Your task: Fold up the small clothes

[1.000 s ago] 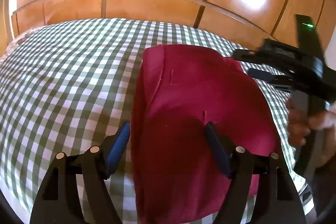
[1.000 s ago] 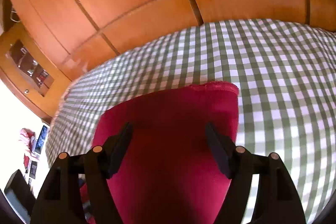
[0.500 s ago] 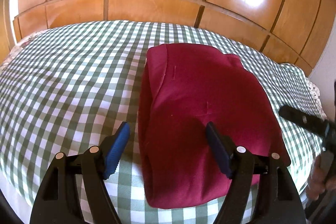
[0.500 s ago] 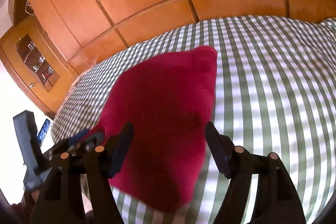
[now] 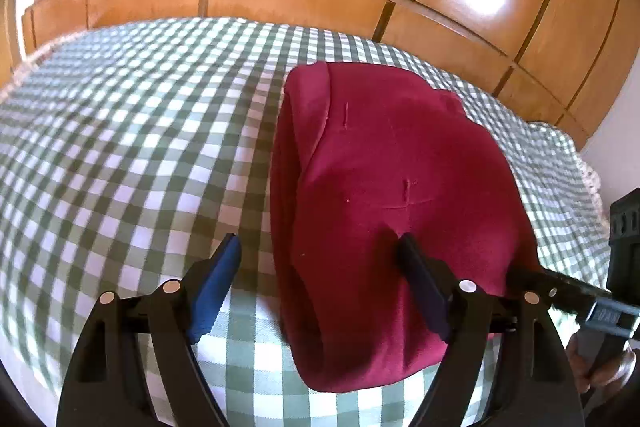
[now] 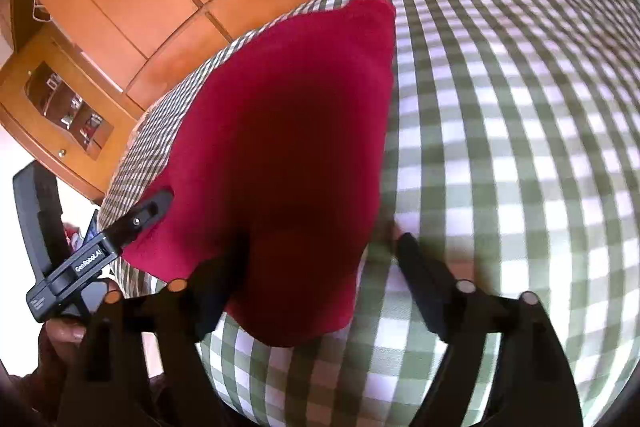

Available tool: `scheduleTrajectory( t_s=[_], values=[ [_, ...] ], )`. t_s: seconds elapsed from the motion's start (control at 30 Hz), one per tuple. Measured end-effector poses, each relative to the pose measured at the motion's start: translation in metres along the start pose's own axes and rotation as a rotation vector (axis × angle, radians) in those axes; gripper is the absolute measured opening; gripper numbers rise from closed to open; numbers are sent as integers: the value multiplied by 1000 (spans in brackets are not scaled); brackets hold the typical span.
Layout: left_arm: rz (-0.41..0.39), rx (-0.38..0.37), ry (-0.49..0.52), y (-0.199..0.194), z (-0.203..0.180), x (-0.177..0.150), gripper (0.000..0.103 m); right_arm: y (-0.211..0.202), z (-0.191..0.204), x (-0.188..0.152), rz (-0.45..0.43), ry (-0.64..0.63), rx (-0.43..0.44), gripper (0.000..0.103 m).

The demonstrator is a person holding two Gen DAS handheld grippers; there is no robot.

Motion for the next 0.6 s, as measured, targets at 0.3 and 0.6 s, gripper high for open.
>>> scheduleTrajectory(
  t_s=[0.3, 0.6],
  values=[
    [79, -305, -142, 15, 36, -2, 78, 13, -24, 61, -15, 129, 145, 94],
    [87, -502, -169, 13, 39, -12, 46, 46, -7, 75, 48, 98, 188, 53]
  ],
)
Point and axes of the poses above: each gripper's, at about its wrist camera, not at the fingertips, and y roughly the way its jaws point, z to its left, x to its top, the point moved 2 cm from there along y, roughly the way its jaws point, and after that the axes turned 6 degrees about z, right-handed, at the moved point
